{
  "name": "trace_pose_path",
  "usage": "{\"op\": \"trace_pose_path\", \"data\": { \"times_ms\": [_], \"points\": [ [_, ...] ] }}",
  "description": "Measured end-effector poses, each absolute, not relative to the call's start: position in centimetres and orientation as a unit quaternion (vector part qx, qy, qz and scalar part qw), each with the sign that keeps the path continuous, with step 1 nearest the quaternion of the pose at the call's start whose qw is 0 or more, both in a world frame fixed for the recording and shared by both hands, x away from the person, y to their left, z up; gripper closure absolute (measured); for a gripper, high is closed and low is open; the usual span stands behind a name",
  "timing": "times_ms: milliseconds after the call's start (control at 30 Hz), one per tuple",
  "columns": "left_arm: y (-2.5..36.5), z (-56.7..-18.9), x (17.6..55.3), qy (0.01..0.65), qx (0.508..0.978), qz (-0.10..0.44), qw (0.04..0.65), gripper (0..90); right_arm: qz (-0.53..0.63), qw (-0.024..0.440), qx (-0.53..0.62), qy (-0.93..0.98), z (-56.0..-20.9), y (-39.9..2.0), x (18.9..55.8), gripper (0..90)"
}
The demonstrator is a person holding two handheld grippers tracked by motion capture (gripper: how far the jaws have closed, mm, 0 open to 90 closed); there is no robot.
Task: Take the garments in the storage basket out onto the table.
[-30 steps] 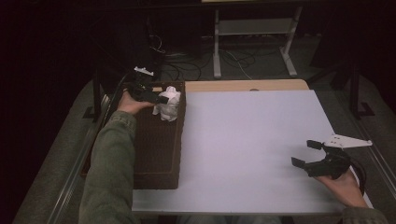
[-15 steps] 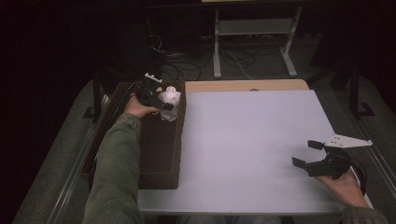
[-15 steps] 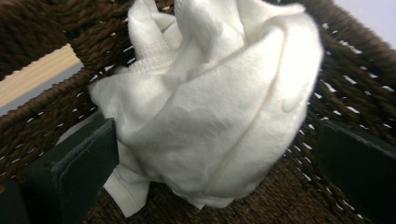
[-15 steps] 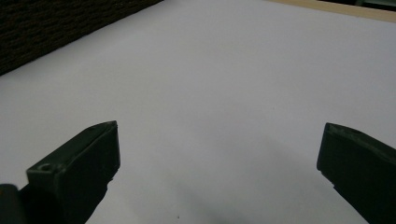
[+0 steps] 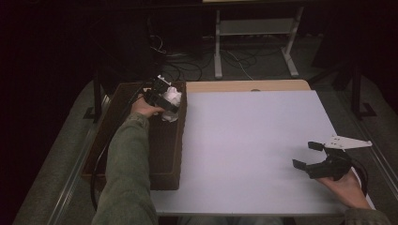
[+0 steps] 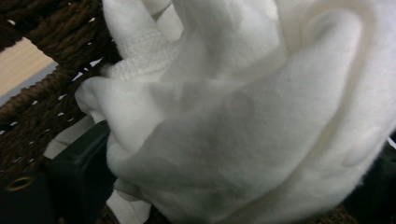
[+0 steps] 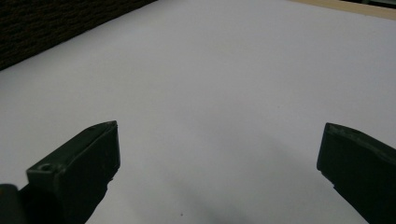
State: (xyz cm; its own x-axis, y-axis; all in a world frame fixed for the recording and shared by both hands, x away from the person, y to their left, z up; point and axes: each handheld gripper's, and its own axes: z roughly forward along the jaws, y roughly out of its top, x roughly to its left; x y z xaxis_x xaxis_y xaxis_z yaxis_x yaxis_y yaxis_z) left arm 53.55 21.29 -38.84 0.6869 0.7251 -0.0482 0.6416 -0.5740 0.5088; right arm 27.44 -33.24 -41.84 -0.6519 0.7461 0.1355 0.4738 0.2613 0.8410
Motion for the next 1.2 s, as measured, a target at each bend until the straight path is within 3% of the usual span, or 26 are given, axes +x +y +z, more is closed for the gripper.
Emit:
{"op": "trace_pose_path", "data": {
  "times_ms": [167,467,500,733,1200],
  "points": [
    [22.0,-38.7,53.8,0.399,0.874,0.054,0.273,24.7,0.464,0.147,0.389,0.782,-41.9,-33.2,27.5,0.0],
    [22.1,-38.0,53.6,0.405,0.874,0.062,0.261,48.9,0.463,0.146,0.390,0.782,-41.8,-33.2,27.4,0.0],
    [22.2,-37.9,53.6,0.406,0.874,0.059,0.261,54.7,0.462,0.147,0.389,0.783,-41.9,-33.2,27.4,0.0],
    [22.7,-36.9,53.1,0.407,0.872,0.054,0.266,59.5,0.461,0.149,0.390,0.783,-41.8,-33.2,27.3,0.0],
    [24.8,-33.0,50.3,0.410,0.865,0.073,0.281,59.9,0.462,0.152,0.387,0.783,-41.7,-33.2,27.2,0.0]
  ]
}}
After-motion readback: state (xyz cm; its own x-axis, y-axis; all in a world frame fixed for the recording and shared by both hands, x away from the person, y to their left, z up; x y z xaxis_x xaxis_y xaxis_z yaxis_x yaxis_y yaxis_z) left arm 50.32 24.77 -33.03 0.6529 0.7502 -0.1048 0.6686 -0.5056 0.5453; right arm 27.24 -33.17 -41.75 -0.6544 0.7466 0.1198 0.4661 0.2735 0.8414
